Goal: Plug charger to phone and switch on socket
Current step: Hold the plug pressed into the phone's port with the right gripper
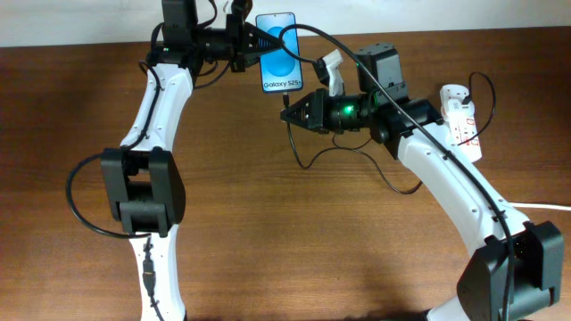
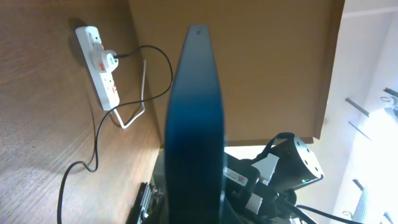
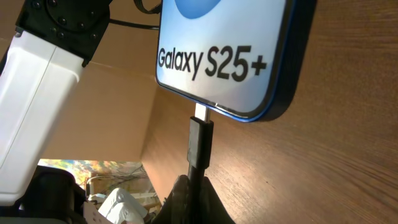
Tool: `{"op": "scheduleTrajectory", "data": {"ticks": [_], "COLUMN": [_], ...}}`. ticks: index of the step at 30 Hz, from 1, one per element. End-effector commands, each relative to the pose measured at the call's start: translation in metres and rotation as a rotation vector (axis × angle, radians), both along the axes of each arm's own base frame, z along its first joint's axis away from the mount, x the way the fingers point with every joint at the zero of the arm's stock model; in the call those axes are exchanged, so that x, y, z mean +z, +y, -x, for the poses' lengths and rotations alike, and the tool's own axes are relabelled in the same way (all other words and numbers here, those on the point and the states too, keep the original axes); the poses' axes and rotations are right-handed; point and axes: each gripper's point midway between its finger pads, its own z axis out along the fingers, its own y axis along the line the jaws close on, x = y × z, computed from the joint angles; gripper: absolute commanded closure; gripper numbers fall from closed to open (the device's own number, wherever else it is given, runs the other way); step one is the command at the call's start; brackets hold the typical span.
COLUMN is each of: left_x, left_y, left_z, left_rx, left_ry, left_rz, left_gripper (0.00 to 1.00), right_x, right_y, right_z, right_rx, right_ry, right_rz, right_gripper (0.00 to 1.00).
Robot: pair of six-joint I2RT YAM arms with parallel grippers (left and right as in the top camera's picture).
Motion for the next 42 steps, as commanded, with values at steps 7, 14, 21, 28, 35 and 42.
{"op": "scheduleTrajectory", "data": {"ticks": [7, 14, 21, 28, 35, 42], "left_x": [0.012, 0.012, 0.012, 0.012, 0.012, 0.012], "left_y": [-0.007, -0.012, -0.016, -0.022, -0.027, -0.033], "left_z": [0.014, 0.016, 0.018, 0.021, 0.024, 0.027], "left_rx": [-0.070, -0.080, -0.087, -0.100, -0.110, -0.123], "left_ry": [-0.012, -0.012, -0.012, -0.012, -0.012, -0.013], "left_rz": [0.025, 0.025, 0.025, 0.025, 0.025, 0.025], "left_gripper": [1.00, 1.00, 1.00, 1.00, 1.00, 1.00], "right_x": [0.005, 0.006, 0.007, 0.009, 0.009, 0.019], "right_y": [-0.006, -0.006, -0.007, -0.007, -0.008, -0.023], "right_z": [-0.012, -0.013, -0.014, -0.017, -0.018, -0.036], "right_rx": [-0.036, -0.036, -0.040, -0.049, -0.055, -0.107], "right_ry": [-0.041, -0.047, -0.055, -0.062, -0.065, -0.113], "right_rz": [0.011, 0.009, 0.008, 0.007, 0.009, -0.014], "right_gripper": [0.96, 0.96, 0.96, 0.96, 0.96, 0.96]}}
